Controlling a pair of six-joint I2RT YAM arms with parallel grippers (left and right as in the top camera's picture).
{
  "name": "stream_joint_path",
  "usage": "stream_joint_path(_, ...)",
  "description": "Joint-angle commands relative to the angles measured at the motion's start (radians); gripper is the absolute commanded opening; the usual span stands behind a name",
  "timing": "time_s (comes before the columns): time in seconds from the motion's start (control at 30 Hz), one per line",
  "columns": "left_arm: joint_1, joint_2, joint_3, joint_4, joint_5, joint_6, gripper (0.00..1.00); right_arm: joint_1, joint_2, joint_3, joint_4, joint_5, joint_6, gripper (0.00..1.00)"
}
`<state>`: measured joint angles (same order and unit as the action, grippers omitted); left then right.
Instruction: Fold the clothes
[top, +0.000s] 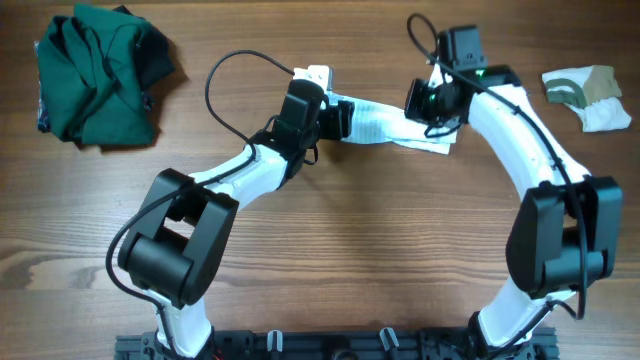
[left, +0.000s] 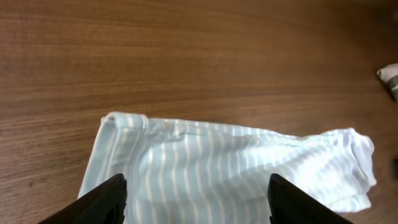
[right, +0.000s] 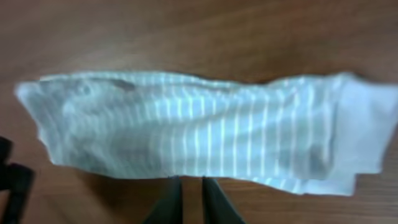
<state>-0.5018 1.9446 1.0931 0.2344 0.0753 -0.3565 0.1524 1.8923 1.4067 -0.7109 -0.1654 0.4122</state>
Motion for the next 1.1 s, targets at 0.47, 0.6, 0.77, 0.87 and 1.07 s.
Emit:
stream_joint_path(0.47, 0.007, 0.100, 0.003, 0.046, -0.009, 0.006, 0.57, 0.007, 0.044, -0.157, 0.253, -0.031, -0.009, 0.04)
stream_joint_path(0.6, 0.007, 0.111, 0.003, 0.047, -0.009, 0.005, 0.57, 0.007, 0.086, -0.157, 0.256, -0.034, 0.016, 0.04)
stream_joint_path(0.77, 0.008, 0.120, 0.003, 0.053, -0.005, 0.005, 0.57, 0.007, 0.135, -0.157, 0.236, -0.029, 0.034, 0.04)
stream_joint_path(0.87, 0.008, 0.121, 0.003, 0.049, -0.003, 0.005, 0.56, 0.007, 0.135, -0.157, 0.222, 0.006, 0.037, 0.04)
stream_joint_path(1.07, 0.008, 0.165, 0.003, 0.082, 0.070, 0.005, 0.63, 0.007, 0.135, -0.157, 0.193, 0.019, 0.045, 0.04)
